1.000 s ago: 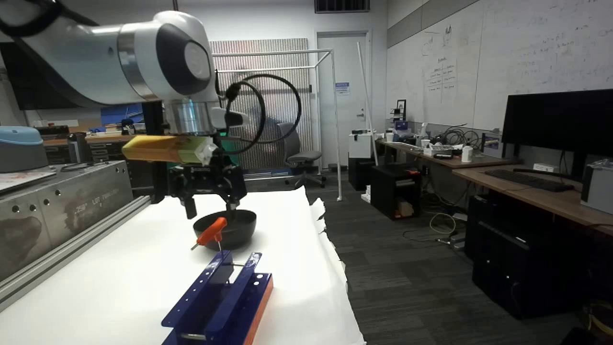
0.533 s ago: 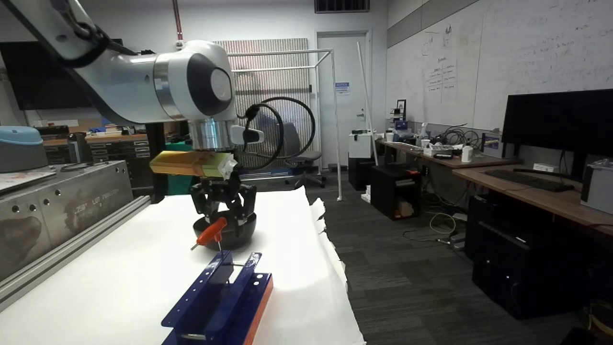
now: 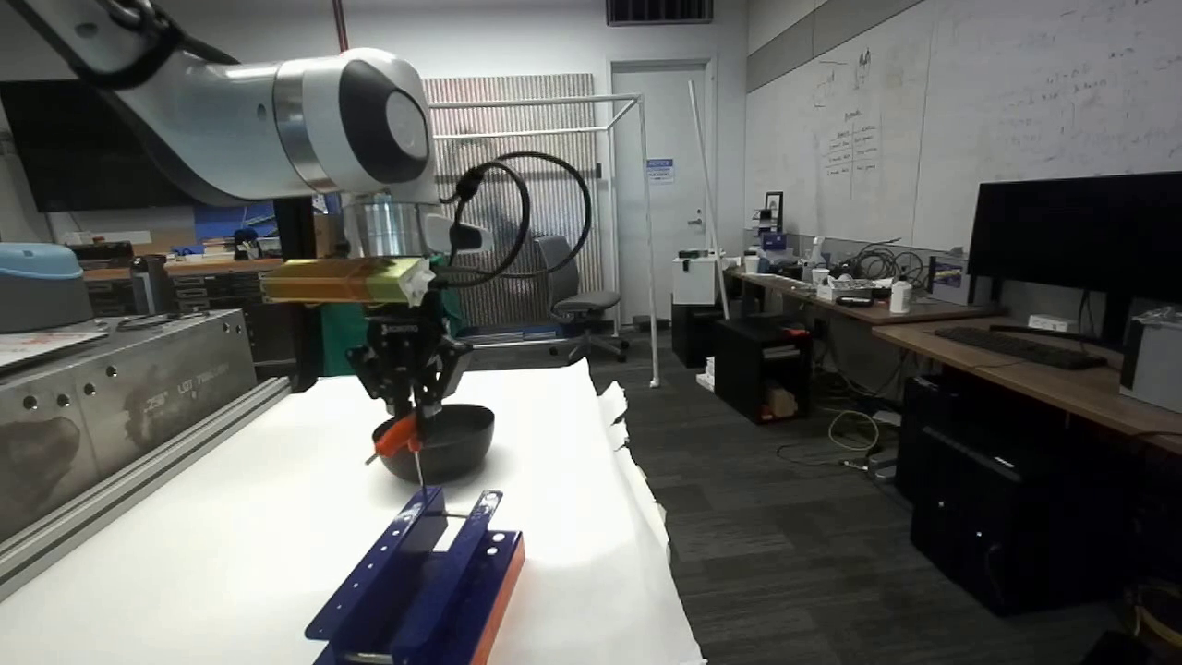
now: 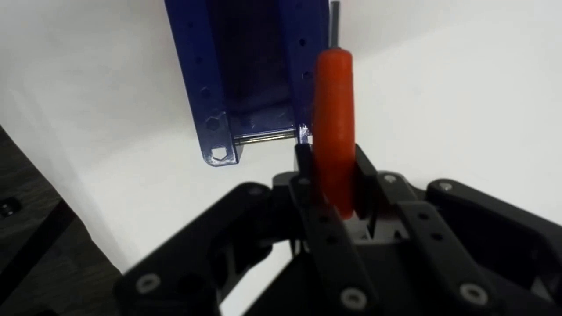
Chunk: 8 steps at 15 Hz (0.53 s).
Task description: Pick up the orange object and put it in the black bowl.
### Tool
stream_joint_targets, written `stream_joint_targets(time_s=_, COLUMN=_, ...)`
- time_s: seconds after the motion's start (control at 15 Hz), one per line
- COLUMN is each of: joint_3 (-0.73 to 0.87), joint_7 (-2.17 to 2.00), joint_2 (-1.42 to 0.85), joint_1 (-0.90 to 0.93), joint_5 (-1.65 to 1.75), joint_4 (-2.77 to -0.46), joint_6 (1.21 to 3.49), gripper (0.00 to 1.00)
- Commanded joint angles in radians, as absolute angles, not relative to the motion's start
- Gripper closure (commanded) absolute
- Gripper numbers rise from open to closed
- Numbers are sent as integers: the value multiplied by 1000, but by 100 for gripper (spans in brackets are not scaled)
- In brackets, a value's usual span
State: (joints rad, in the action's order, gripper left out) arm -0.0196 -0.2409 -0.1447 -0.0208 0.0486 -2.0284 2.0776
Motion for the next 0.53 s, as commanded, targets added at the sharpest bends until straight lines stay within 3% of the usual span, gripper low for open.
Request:
stream_joint_targets(time_s=0.0, joint_3=-17, joint_7=-246, joint_2=-45, joint_1=11, joint_5=73, joint_4=-1979, joint_6=1937, gripper=94)
stream_joint_targets(time_s=0.13, joint_3=-24, joint_7=-252, joint_2=6, joint_1=18, joint_5=62, joint_4=-1949, joint_6=1902, gripper=94)
stream_joint_targets(time_s=0.47, joint_3=-32, joint_7=-275, joint_2=65, joint_1=21, joint_5=-49, joint_4=-1998, joint_6=2192, gripper=95)
